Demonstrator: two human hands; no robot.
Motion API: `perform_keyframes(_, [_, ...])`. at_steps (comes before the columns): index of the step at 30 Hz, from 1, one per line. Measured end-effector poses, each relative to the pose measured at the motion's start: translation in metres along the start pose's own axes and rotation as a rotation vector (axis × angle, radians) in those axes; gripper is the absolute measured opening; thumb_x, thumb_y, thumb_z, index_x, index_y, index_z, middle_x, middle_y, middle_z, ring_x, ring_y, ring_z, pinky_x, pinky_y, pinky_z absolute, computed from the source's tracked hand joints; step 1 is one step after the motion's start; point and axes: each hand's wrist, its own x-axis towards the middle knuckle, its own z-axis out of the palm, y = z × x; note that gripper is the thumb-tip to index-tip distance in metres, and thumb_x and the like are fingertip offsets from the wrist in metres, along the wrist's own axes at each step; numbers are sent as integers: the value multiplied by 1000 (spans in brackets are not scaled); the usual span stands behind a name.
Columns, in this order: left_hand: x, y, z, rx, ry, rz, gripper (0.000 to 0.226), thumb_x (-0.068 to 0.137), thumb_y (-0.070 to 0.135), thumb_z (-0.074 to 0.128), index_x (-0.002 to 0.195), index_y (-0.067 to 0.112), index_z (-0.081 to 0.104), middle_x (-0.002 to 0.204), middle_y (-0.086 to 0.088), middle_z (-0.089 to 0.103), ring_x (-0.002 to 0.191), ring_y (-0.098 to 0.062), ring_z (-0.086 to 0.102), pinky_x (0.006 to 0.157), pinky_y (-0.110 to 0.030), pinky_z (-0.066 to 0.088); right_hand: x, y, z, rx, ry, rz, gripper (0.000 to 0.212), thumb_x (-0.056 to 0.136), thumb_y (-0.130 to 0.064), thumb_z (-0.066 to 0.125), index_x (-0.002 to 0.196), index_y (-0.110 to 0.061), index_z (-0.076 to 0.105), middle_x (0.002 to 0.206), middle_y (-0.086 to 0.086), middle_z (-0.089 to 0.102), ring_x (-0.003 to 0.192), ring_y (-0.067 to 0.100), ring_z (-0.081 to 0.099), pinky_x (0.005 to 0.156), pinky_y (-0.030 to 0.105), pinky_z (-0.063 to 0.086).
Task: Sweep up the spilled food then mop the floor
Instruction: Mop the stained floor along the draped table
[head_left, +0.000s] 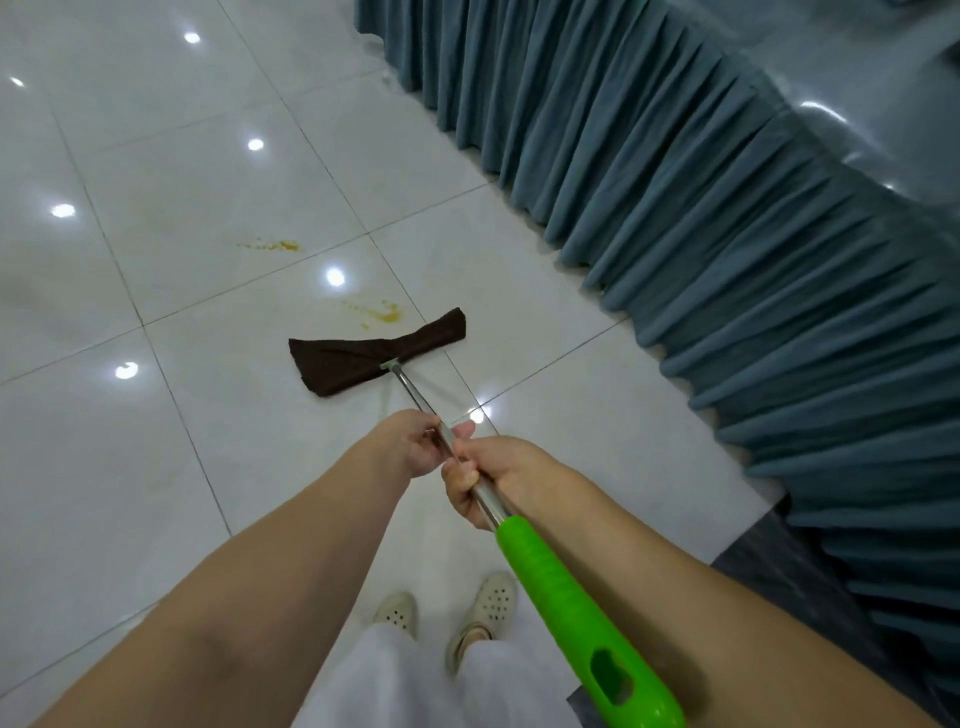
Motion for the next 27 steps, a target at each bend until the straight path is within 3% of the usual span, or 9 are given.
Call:
perform_keyframes(2, [3,-16,15,-101,-9,-48,42,102,10,33,143,-1,25,129,-22,52,83,-30,60,49,-40,57,-11,-6,-24,-23,11,25,25,98,-13,48,76,-17,57,66,-5,43,21,7,34,24,10,30])
perform_keyframes(4, [6,-33,31,-187,-33,-86,40,102,13,35,139,-1,29,110,-23,56,76,-29,58,57,-41,53,-21,-13,-48,-58,3,50,24,98,-14,50,75,-16,58,64,-2,43,22,7,34,24,11,31])
perform_keyframes(7, [11,-54,57,-323,-42,-111,29,103,22,35,126,4,39,83,-17,49,61,-21,53,43,-27,51,-33,-24,-77,-92,-14,63,25,97,-12,51,74,-19,59,57,3,41,23,7,35,25,11,32])
perform_keyframes(9, [16,-61,70,-360,-46,-106,26,104,24,31,106,1,44,71,-10,43,52,-15,44,35,-17,45,-38,-29,-88,-56,-53,57,20,97,-13,51,81,-21,62,55,4,41,23,7,36,24,12,33])
perform_keyframes(12, [23,-57,79,-335,-40,-83,33,104,20,27,79,4,40,53,-8,39,32,-15,38,32,-11,36,-37,-35,-92,20,-134,34,14,99,-17,49,98,-25,60,63,7,41,24,7,38,25,13,36])
perform_keyframes(15, [25,-42,79,-272,-38,-66,37,104,22,25,70,9,34,32,-7,34,22,-12,35,32,-8,34,-27,-45,-81,79,-163,30,24,101,-15,42,91,-28,60,68,7,42,22,8,37,24,13,36])
perform_keyframes(23, [42,33,89,-210,0,-40,40,104,25,29,67,8,33,38,-6,36,34,-14,37,36,-11,38,-5,-105,-28,-2,-165,5,32,101,-4,32,92,-26,52,79,3,44,21,6,34,25,10,32])
perform_keyframes(27, [47,74,97,-239,-7,-44,39,103,20,31,65,8,33,29,-7,36,20,-12,40,32,-21,45,6,-139,-3,-30,-147,5,31,102,-8,31,93,-24,56,74,1,42,21,5,32,24,11,29])
